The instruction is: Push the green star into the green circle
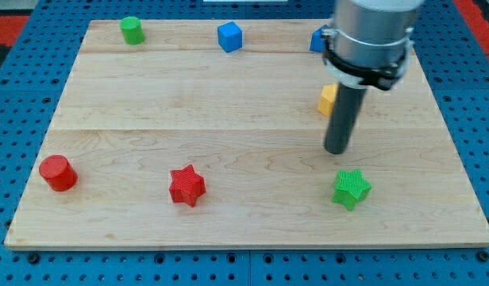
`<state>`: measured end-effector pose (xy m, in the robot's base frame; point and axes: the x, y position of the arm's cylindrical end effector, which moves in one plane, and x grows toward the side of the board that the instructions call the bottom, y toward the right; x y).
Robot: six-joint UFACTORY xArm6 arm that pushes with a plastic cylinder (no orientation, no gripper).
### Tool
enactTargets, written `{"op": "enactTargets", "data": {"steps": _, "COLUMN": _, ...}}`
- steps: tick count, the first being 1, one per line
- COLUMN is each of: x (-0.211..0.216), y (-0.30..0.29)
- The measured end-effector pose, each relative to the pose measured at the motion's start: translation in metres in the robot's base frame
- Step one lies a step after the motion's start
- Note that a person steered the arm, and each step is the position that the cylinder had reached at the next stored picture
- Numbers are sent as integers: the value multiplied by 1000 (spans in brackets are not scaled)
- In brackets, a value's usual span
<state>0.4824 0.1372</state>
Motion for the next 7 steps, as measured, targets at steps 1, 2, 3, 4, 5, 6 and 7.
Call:
{"op": "enactTargets", "data": {"steps": 1, "x": 19, "y": 61}}
{"op": "enactTargets", "data": {"steps": 2, "x": 67, "y": 72}}
{"op": "enactTargets", "data": {"steps": 3, "x": 81, "y": 40}}
{"op": "enactTargets", "data": {"steps": 4, "x": 47, "y": -9}}
{"op": "enactTargets", "data": {"steps": 5, "x": 43, "y": -50}}
{"op": "enactTargets", "data": {"steps": 6, "x": 66, "y": -42}}
{"op": "enactTargets", "data": {"steps": 7, "x": 74, "y": -76}}
